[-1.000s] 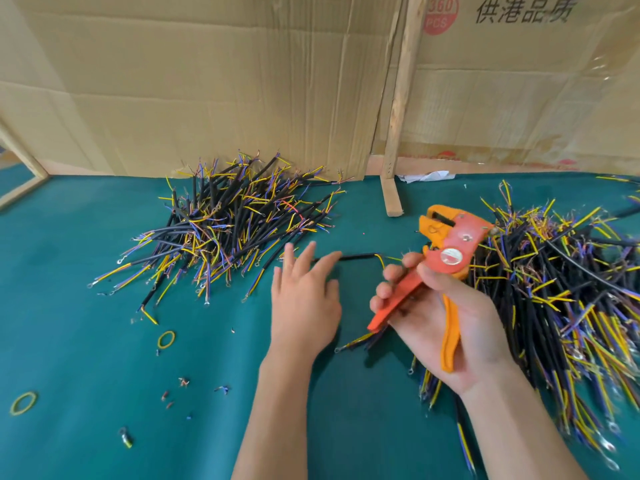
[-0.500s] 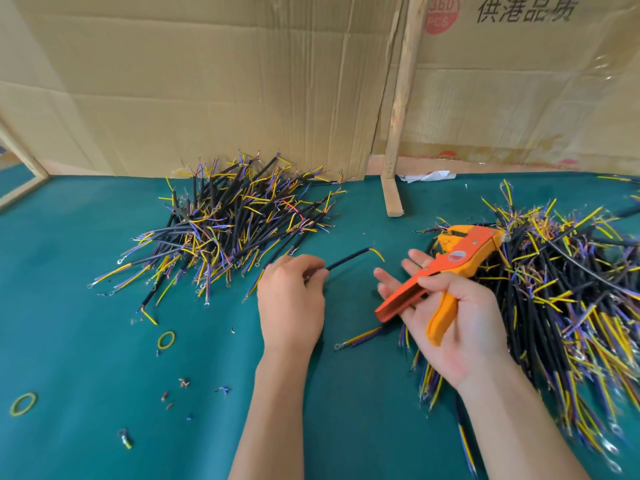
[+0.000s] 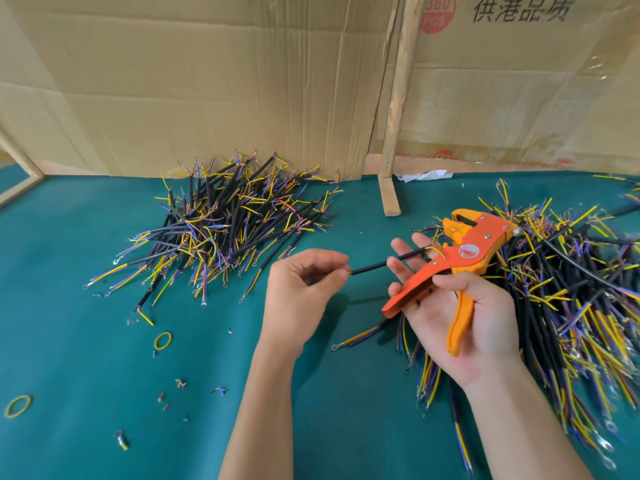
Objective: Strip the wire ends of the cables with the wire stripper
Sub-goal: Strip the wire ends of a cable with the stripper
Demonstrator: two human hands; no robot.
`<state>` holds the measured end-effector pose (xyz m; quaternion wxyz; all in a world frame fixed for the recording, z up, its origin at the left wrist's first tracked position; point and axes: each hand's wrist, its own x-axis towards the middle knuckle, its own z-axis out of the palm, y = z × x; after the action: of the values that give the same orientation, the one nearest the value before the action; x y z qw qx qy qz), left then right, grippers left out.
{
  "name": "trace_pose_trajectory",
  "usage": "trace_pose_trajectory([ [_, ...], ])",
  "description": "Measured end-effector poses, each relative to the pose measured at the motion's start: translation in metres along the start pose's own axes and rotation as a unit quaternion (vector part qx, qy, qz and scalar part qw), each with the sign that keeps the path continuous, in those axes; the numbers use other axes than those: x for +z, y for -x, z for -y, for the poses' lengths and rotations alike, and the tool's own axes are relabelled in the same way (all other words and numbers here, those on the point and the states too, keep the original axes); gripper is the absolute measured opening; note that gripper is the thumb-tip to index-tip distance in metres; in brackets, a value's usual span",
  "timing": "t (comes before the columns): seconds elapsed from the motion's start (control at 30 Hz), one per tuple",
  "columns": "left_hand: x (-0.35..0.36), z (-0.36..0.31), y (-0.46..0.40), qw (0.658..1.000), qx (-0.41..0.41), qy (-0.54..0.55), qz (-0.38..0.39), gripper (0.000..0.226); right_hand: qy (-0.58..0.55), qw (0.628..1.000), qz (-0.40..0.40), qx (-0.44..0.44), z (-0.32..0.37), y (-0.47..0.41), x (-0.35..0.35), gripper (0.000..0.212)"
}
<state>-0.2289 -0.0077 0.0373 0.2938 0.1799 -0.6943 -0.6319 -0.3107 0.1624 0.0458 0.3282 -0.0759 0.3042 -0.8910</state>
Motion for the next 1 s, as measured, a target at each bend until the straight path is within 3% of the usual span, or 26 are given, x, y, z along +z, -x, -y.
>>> trace_pose_trajectory([
  [0.13, -0.004, 0.002, -0.002, 0.999, -0.013, 0.001, -0.043, 0.026, -0.044, 0.999, -0.004, -0.006, 0.006, 0.001, -0.004, 0.068],
  [0.3, -0.007, 0.010, -0.003, 0.985, -0.009, -0.133, -0.113, 0.014, -0.050, 0.999, 0.007, -0.011, 0.007, 0.000, -0.004, 0.066],
  [0.37, -0.009, 0.011, -0.003, 0.980, -0.014, -0.136, -0.146, 0.015, -0.049, 0.999, 0.009, -0.011, 0.007, 0.000, -0.004, 0.063],
  [0.53, -0.013, 0.009, -0.007, 0.982, -0.025, 0.004, -0.185, 0.027, -0.062, 0.998, 0.014, -0.018, 0.008, 0.000, -0.004, 0.060],
  [0.67, -0.013, 0.006, -0.006, 0.964, -0.029, 0.150, -0.217, 0.021, -0.071, 0.997, 0.016, -0.018, 0.009, -0.001, -0.003, 0.060],
  [1.0, -0.013, 0.004, -0.005, 0.943, -0.030, 0.156, -0.292, 0.016, -0.076, 0.996, 0.033, -0.018, 0.009, -0.001, -0.003, 0.060],
])
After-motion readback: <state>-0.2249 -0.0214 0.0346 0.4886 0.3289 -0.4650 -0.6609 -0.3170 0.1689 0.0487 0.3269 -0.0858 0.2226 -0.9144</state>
